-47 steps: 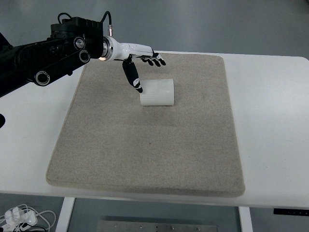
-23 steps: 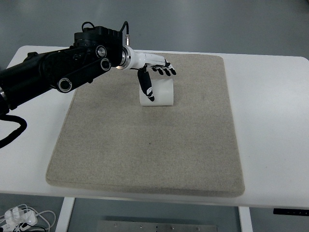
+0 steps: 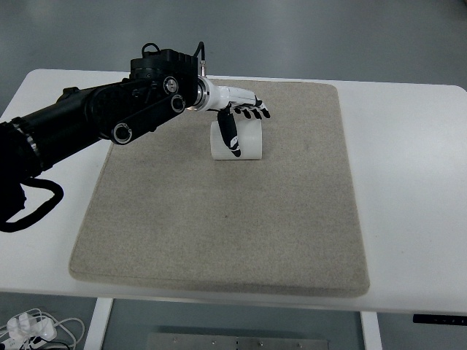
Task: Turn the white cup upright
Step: 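Lower the left hand and close its fingers around the cup's body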
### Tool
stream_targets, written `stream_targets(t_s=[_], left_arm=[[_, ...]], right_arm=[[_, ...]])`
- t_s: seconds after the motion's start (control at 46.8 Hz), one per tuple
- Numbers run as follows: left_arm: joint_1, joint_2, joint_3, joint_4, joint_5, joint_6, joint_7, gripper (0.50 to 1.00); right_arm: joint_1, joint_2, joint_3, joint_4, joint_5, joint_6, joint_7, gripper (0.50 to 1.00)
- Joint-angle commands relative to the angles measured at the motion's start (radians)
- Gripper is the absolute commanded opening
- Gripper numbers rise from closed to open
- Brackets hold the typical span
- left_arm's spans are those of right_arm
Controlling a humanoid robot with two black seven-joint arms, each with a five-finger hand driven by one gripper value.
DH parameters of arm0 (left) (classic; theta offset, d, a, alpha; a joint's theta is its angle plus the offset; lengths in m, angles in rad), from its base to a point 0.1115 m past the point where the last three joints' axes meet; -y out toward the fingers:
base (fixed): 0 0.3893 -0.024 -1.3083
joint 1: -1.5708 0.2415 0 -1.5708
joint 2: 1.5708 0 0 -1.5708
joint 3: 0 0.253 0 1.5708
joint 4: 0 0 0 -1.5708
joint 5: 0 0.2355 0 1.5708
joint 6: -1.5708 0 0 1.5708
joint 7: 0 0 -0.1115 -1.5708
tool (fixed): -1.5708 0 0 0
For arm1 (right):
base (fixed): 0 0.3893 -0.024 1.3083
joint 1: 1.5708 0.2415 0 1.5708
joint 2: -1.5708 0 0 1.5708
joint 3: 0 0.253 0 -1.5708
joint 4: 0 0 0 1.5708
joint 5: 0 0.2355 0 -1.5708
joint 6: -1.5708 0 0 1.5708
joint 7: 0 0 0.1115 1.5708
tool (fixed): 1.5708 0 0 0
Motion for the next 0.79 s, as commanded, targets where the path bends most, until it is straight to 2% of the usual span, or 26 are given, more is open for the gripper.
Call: stream_targets(t_s=[0.0, 0.278, 0.384, 0.491, 0.641, 0.769], left_arm=[[0.004, -0.009, 0.001, 0.005, 0.001, 0.000, 0.000, 0.984], [0.009, -0.019, 0.001, 0.018, 0.002, 0.000, 0.000, 0.975], [0.009, -0.019, 0.003, 0.019, 0.002, 0.000, -0.002, 0.954], [0.009, -0.019, 0.003, 0.027, 0.004, 0.000, -0.002, 0.889], [0.007, -0.018, 0.003, 0.027, 0.007, -0.002, -0.003, 0.744], [0.007, -0.018, 0.003, 0.024, 0.006, -0.003, -0.005, 0.673]], right_arm=[[0.000, 0.000, 0.000, 0.000, 0.000, 0.000, 0.000, 0.952], [0.000, 0.000, 0.000, 0.000, 0.001, 0.000, 0.000, 0.952], [0.000, 0.000, 0.000, 0.000, 0.000, 0.000, 0.000, 0.952], [0.000, 0.000, 0.000, 0.000, 0.000, 0.000, 0.000, 0.952], [0.000, 0.000, 0.000, 0.000, 0.000, 0.000, 0.000, 0.952], [0.000, 0.000, 0.000, 0.000, 0.000, 0.000, 0.000, 0.952]])
